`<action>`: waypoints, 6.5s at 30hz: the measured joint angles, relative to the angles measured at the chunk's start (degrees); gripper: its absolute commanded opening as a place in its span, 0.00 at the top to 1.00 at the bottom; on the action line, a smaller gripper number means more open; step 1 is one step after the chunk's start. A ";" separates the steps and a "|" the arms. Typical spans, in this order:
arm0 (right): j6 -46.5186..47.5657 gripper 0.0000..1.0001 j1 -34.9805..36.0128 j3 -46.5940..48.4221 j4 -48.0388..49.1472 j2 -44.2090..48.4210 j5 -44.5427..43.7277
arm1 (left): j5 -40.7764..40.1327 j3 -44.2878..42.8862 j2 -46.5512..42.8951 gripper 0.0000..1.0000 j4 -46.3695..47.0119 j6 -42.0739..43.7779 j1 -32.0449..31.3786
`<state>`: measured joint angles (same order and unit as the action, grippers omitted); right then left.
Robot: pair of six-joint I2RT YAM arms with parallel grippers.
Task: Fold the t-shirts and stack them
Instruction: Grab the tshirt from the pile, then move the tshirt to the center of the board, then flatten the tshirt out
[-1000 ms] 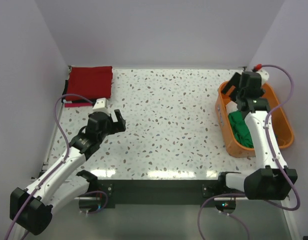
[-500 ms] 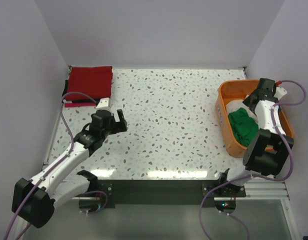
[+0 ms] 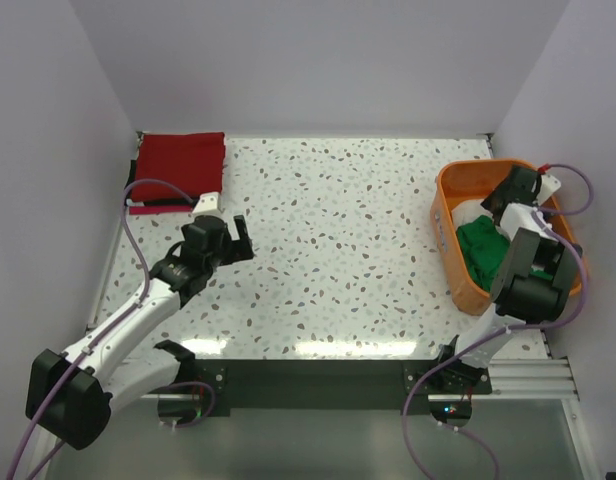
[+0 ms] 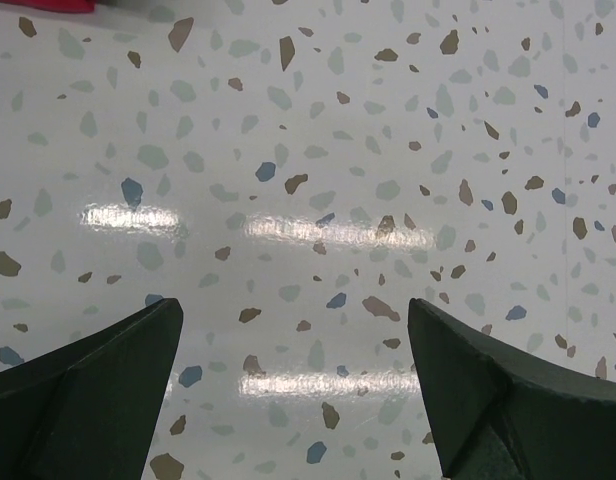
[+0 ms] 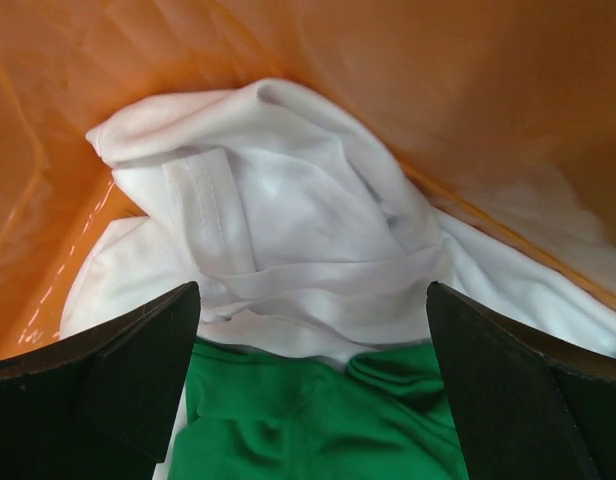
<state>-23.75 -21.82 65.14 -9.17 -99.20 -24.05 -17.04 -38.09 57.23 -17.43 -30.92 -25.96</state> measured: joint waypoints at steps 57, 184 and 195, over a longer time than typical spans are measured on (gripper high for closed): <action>5.14 1.00 19.17 49.66 -17.03 17.86 26.36 | -2.64 -0.04 -1.44 0.00 -0.59 -0.04 0.00; -6.51 1.00 50.80 -11.21 -13.29 34.82 0.63 | -4.24 -10.47 -7.58 1.00 -3.41 -5.53 4.09; -0.72 1.00 50.80 6.69 -14.14 55.54 -0.85 | -3.58 -30.45 -19.58 1.00 -4.33 -2.71 4.07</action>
<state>-24.47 28.97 71.83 -23.31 -43.66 -24.91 -20.62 -68.53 37.65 -21.76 -33.63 -21.89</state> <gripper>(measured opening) 0.014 0.029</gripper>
